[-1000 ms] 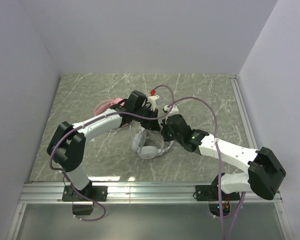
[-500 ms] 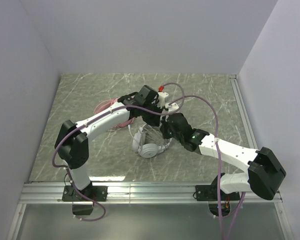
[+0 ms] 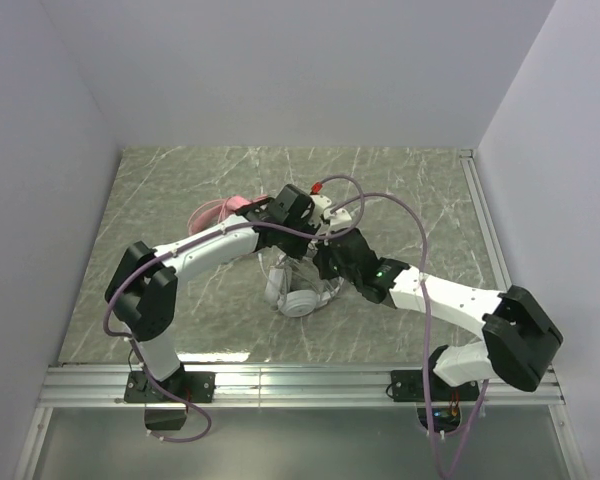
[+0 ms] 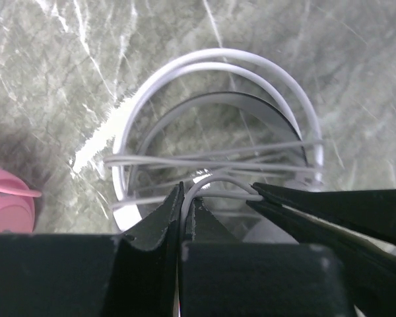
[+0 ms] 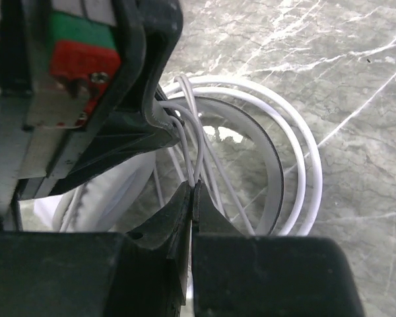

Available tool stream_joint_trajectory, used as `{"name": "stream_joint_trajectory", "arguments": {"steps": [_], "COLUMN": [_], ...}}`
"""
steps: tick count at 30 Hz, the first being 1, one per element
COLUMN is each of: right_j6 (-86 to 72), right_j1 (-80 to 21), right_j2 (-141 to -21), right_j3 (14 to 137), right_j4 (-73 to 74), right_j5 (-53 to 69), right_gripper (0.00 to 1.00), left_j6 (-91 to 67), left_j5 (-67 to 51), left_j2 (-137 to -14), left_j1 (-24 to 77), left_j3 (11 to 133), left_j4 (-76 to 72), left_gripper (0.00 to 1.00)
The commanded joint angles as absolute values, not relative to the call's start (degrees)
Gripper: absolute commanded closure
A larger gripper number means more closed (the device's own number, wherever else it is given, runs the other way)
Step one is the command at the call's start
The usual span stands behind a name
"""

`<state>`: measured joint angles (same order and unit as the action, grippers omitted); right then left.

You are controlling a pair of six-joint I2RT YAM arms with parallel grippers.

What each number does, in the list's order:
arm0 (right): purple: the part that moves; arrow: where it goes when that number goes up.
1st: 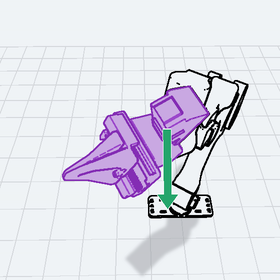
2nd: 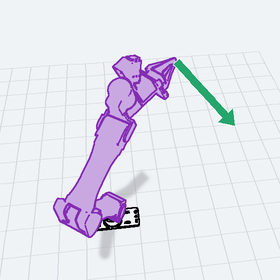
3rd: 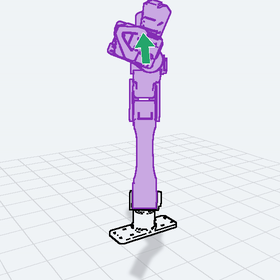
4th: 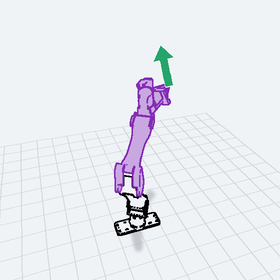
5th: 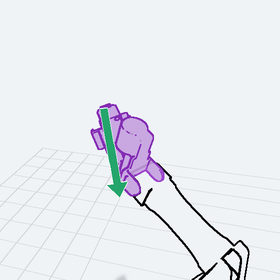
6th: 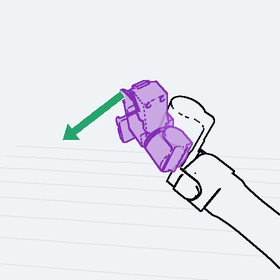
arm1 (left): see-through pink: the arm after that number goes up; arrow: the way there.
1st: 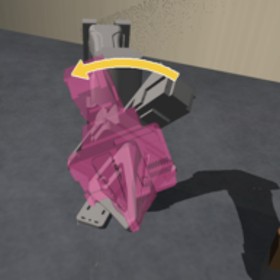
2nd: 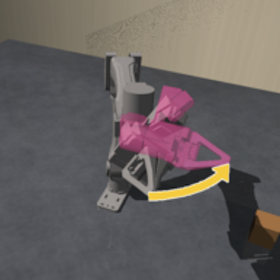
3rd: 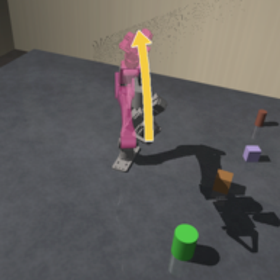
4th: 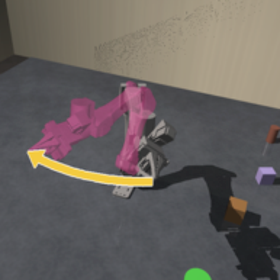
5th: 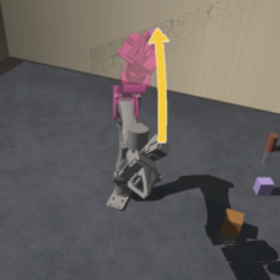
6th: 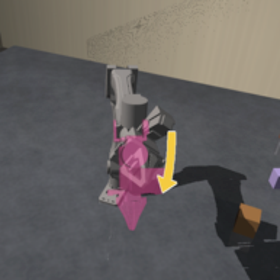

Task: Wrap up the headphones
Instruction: Wrap the headphone cable with the right arm

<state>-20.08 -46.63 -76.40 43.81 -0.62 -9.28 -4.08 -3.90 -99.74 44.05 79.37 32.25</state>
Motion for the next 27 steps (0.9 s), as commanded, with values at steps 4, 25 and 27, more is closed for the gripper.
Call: {"name": "stream_joint_trajectory", "arguments": {"steps": [4,25,27], "right_j6": [-19.16,-18.98,-19.07], "right_j1": [-46.32,-46.23,-46.32], "right_j2": [-80.68,-85.96,-86.39], "right_j3": [46.23,48.78,48.78], "right_j4": [0.09,0.09,0.09], "right_j5": [-8.79,-7.74,-7.56], "right_gripper": [1.0,1.0,1.0], "left_j6": [3.52,-2.72,-3.07], "left_j5": [7.37,10.37,11.07], "left_j2": [-97.91,-89.92,-89.3], "left_j1": [43.16,38.58,38.5], "left_j3": [74.45,69.0,69.26], "left_j4": [23.56,15.03,15.64], "left_gripper": [0.98,0.68,0.66]}}
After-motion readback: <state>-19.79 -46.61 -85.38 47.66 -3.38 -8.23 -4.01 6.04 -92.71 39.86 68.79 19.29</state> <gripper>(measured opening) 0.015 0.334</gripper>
